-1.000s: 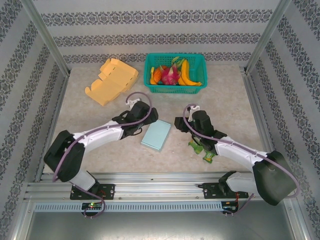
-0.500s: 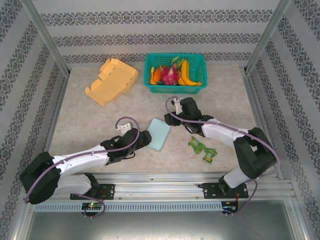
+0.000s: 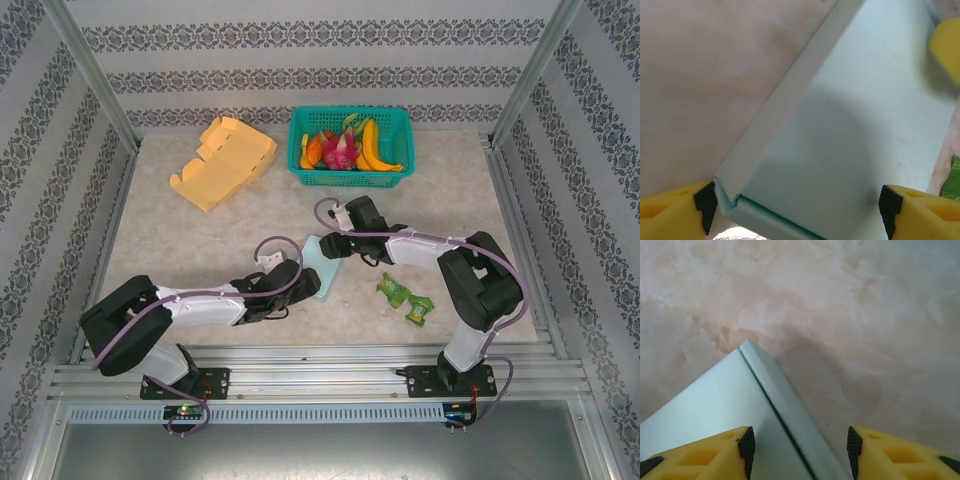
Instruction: Fold the paper box
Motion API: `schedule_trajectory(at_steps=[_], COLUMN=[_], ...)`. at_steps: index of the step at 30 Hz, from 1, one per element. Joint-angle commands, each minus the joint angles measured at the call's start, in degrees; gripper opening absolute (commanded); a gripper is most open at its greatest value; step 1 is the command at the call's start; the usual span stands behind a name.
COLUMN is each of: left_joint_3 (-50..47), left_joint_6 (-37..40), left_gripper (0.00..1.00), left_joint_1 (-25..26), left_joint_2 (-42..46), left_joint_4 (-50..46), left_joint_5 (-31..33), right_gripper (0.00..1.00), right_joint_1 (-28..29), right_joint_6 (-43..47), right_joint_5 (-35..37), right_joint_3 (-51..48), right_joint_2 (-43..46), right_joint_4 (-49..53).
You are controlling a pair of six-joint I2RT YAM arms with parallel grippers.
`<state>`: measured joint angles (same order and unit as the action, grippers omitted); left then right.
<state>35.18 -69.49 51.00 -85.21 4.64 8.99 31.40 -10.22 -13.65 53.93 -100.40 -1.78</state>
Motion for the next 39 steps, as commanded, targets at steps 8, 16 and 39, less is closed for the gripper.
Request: schedule_trajectory(at_steps=[8,16,39], left_joint_3=[7.6,17.2,59.4], left_joint_6=[2.7,6.9,19.9], left_gripper=[0.85,0.85,0.83], left_joint_1=[-0.1,-2.6,-3.3], left_joint_2=[-5.0,-12.2,-42.0], left_joint_4=[0.4,-0.8,-5.1], left_joint_5=[2.6,1.9,-3.5], right_gripper=[0.51,0.49,0.49], right_joint_1=[0.0,-1.8,-17.6], right_joint_6=[-2.5,-8.1,-13.5], right_joint_5=[-5.0,-1.2,6.5], right_joint_3=[-5.7,-13.4,-22.3], right_joint_2=[2.1,12.3,18.8], right_joint_4=[-4.2,-9.0,-24.6])
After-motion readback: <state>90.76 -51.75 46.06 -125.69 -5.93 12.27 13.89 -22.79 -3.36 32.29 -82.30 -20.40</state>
